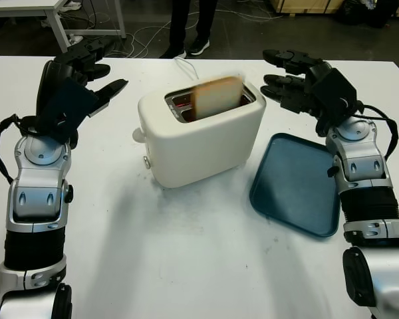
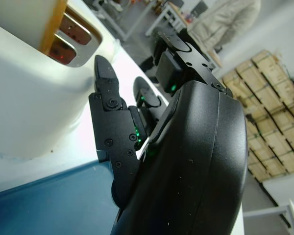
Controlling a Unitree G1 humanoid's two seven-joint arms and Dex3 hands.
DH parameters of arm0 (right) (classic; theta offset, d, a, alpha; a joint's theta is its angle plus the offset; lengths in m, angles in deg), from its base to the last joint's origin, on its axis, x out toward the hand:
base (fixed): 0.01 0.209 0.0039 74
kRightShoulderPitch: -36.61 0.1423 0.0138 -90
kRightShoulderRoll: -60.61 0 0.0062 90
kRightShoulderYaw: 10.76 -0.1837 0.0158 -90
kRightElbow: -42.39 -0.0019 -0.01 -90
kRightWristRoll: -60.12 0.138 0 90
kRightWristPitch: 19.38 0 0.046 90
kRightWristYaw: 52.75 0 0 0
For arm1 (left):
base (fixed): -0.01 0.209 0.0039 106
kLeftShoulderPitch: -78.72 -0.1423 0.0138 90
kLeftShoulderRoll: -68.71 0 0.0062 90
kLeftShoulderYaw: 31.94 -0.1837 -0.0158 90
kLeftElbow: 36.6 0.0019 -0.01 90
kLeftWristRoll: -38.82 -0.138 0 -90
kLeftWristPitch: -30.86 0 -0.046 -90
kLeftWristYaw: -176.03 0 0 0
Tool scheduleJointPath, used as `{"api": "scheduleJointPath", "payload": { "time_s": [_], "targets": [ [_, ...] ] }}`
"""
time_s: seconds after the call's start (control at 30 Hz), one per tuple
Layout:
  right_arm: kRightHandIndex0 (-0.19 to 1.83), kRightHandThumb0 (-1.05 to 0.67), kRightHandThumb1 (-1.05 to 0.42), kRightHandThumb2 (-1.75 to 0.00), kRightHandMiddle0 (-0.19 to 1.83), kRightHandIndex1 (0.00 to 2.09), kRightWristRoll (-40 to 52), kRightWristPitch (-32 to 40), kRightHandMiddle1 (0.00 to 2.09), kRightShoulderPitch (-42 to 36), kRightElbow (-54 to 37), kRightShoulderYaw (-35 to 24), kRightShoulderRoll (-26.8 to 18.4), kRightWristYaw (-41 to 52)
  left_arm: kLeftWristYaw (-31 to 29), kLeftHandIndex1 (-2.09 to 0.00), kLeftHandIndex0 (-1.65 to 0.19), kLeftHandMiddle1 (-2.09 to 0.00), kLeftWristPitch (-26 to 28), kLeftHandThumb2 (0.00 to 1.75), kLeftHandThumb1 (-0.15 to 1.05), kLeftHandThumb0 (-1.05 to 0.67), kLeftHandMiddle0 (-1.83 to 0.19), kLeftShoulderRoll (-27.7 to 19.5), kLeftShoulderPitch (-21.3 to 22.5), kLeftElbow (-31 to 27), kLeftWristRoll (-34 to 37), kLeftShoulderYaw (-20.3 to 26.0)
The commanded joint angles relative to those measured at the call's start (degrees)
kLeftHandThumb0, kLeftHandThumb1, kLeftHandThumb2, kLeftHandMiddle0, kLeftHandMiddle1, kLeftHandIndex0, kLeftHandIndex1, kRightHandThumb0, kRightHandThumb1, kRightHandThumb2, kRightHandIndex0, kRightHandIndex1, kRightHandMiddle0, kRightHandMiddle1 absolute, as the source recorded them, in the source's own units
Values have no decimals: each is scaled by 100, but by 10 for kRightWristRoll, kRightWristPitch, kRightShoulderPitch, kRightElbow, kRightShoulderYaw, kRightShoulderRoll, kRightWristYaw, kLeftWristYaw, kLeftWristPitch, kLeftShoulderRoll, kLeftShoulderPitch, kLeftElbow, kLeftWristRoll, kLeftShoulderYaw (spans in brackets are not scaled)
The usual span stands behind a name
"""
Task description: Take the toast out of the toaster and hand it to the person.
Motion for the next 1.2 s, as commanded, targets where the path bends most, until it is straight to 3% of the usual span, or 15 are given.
{"api": "scheduleJointPath", "payload": {
  "time_s": [0.0, 0.4, 0.67, 1.07, 1.17],
  "targets": [
    [59, -17, -92, -12, 55, 0, 0, 3, 0, 6, -4, 1, -3, 0, 2, 0, -55, -72, 4, 9, 92, -32, -24, 1, 2, -5, 0, 1],
    [60, -16, -92, -7, 55, 1, 1, -17, 0, 17, 11, 0, -7, 9, -1, -1, -57, -72, -4, 9, 92, -33, -25, -3, 4, -1, -2, -1],
    [82, -26, -77, 0, 74, 12, -1, -116, 9, 101, 84, -4, -26, 29, 0, 0, -55, -72, 5, 9, 92, -32, -24, -1, 5, -6, 1, 1],
    [99, -50, -65, 0, 94, 23, -70, -238, 13, 208, 101, 82, -45, 102, 4, 0, -56, -71, 14, 7, 92, -30, -26, 1, 2, -13, 0, 3],
    [89, -53, -65, 0, 97, 47, -116, -250, 12, 217, 87, 120, -47, 108, 4, -1, -56, -71, 9, 7, 92, -31, -26, 2, 1, -11, 0, 3]
  ]
}}
